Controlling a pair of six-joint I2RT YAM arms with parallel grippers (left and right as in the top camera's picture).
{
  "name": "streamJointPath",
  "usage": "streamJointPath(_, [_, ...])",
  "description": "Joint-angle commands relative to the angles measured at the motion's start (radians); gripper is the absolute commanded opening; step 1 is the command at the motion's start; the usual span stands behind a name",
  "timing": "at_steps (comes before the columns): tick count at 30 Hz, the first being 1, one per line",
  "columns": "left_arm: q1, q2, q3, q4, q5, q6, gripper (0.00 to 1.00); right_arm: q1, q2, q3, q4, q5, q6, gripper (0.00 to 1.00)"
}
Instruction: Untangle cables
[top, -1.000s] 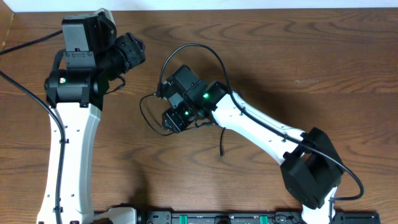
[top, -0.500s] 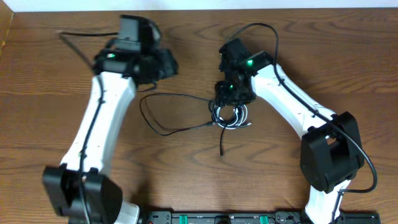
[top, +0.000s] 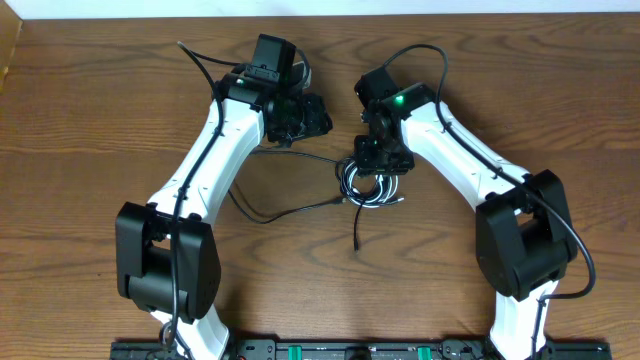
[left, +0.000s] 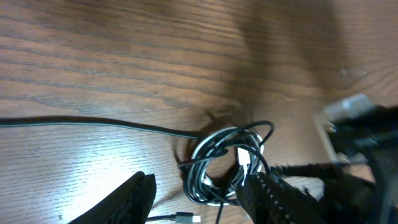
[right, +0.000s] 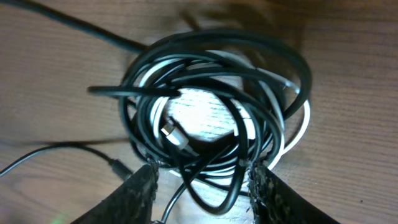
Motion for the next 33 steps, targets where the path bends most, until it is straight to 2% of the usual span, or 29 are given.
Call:
streamJointPath(1, [-0.006,0.008,-0.002,0.0,0.032,0.014,0.52,-0.01,0.012,0.008,-0.001,0.019,0.015,0.43])
streamJointPath(7, [-0.031,0.016,-0.016,-0.003,0.032,0.014,0.52,-0.009,0.038,-0.036,0.032,0.019,0.015,0.31])
streamJointPath(14, [-0.063,0.017,-0.042,0.011,0.031,0.013,0.51,-0.036,0.037,-0.037,0.055,0.003,0.023,0.01])
streamJointPath(20, [-0.064,0.017,-0.042,0.019,0.032,0.01,0.51,-0.047,0.005,-0.006,0.066,-0.111,-0.09,0.01])
streamJointPath(33, [-0.065,0.017,-0.042,0.024,0.118,0.011,0.51,-0.085,-0.233,0.008,0.139,-0.319,-0.267,0.01])
